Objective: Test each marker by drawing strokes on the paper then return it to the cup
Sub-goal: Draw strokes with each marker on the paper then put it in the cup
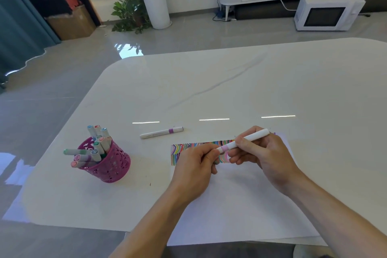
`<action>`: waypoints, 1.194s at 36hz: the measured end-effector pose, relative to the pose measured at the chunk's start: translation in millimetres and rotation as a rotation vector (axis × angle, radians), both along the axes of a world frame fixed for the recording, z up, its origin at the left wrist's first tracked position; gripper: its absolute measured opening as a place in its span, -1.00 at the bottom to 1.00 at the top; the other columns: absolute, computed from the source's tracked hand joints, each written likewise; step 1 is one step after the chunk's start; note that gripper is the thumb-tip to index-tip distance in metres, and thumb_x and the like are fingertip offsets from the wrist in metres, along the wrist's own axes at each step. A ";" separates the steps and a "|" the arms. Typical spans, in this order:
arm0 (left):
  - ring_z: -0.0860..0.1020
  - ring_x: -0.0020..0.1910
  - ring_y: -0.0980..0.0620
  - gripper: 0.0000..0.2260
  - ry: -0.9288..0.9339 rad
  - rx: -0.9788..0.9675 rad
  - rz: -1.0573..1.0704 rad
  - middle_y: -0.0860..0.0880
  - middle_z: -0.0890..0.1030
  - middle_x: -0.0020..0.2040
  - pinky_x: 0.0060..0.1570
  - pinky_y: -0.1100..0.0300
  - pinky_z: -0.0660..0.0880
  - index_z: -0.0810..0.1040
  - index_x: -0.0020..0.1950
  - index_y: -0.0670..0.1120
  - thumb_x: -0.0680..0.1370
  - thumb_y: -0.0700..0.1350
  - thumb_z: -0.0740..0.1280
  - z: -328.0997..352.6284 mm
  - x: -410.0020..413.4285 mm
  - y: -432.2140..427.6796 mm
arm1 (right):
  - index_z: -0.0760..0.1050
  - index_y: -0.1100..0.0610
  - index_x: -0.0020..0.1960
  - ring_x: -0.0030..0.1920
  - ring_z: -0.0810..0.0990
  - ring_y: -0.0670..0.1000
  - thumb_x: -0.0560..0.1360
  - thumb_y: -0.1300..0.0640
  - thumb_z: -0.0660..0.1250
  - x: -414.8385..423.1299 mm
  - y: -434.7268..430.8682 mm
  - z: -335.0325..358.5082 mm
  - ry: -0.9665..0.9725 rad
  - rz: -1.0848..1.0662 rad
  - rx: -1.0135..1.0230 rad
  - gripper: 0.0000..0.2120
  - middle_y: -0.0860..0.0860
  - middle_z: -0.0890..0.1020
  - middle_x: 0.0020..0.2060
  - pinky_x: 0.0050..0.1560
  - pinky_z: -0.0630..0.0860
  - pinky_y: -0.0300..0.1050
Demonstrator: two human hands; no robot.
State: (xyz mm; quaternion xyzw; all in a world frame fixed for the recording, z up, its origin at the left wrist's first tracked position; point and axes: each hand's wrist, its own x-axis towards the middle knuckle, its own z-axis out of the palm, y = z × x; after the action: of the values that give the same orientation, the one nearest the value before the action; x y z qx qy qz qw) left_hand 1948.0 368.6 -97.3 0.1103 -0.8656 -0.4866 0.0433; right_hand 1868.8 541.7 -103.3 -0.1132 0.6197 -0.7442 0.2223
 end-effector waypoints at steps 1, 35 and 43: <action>0.50 -0.39 0.19 -0.71 0.001 0.004 0.001 0.03 0.58 -0.39 -0.20 0.04 0.51 0.55 -0.26 0.06 0.65 -0.12 0.27 0.5 0.2 -0.1 | 0.52 0.32 -0.02 -0.21 0.72 0.25 0.62 0.26 0.36 0.3 0.0 -0.1 0.000 0.004 -0.002 -0.89 0.31 0.73 -0.16 -0.23 0.64 -0.09; 0.63 -0.17 0.01 -0.82 0.136 0.845 0.241 -0.06 0.66 -0.18 -0.14 0.26 0.56 0.74 -0.06 -0.05 0.37 -0.09 0.54 31.4 -10.4 -25.0 | 0.62 0.23 0.07 -0.19 0.73 0.07 0.53 0.22 0.47 -3.5 0.8 7.8 -0.017 -0.053 0.077 -0.85 0.16 0.76 -0.16 -0.20 0.65 -0.15; 0.68 0.06 0.05 -0.90 0.364 0.433 0.369 0.04 0.72 0.03 0.06 0.21 0.60 0.69 0.04 -0.01 0.56 -0.18 0.43 34.2 -6.5 -52.7 | 0.60 0.19 0.09 -0.28 0.71 0.02 0.59 0.28 0.39 -7.9 2.5 -7.6 0.011 -0.102 0.246 -0.91 0.14 0.75 -0.23 -0.26 0.64 -0.18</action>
State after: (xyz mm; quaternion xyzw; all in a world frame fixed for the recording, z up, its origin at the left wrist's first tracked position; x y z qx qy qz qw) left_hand 1941.6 315.9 -63.2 0.1831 -0.6857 -0.6547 0.2602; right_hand 1861.0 544.2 -111.0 -0.0575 0.7125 -0.6722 0.1931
